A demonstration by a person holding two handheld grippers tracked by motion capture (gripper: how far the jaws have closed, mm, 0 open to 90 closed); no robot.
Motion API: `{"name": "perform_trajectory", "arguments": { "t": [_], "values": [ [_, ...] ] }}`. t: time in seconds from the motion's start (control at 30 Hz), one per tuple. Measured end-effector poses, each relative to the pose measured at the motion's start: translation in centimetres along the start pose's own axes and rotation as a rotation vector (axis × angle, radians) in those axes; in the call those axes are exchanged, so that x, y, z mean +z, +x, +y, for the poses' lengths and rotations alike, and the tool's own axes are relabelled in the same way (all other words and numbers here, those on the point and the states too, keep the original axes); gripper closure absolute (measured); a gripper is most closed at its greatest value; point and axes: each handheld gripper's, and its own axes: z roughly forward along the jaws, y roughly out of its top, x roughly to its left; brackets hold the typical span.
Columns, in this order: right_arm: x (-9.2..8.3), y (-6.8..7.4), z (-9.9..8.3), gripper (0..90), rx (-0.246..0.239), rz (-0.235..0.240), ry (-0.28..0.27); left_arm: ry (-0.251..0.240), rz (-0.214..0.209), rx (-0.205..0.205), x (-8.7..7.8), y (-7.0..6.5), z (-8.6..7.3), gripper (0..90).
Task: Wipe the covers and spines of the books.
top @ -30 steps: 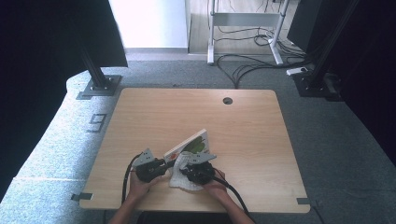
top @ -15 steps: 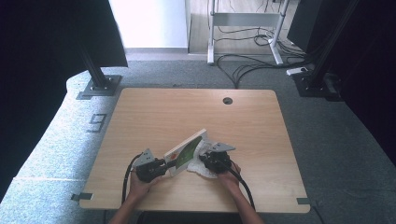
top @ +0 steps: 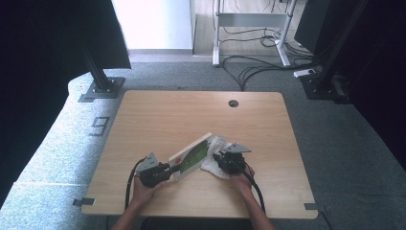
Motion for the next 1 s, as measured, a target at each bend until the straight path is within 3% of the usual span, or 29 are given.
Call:
{"name": "perform_trajectory", "arguments": {
  "t": [0.17,0.43,0.6,0.77,0.9,1.0],
  "values": [
    [-1.7,-1.4,0.3,74.7,0.032,-0.019,-0.042,0.0,0.001,-0.011,0.0,0.1,0.0,79.6],
    [-4.6,-3.7,-0.3,74.7,0.065,-0.057,-0.061,-0.002,0.002,-0.017,0.1,0.1,0.0,79.6],
    [-6.0,-5.4,-0.8,73.7,0.053,-0.17,-0.02,0.001,0.005,-0.011,0.1,0.0,0.1,79.6],
    [-6.3,-7.1,-1.5,68.7,0.088,-0.221,0.02,0.004,0.004,-0.006,0.2,0.1,0.1,79.6],
    [-6.0,-7.4,-2.0,63.2,0.082,-0.263,0.051,0.004,0.002,-0.003,0.2,0.1,0.2,79.6],
    [-5.7,-7.5,-2.1,54.2,0.094,-0.277,0.066,0.006,0.007,0.005,0.2,-0.1,0.2,79.6]
  ]
}}
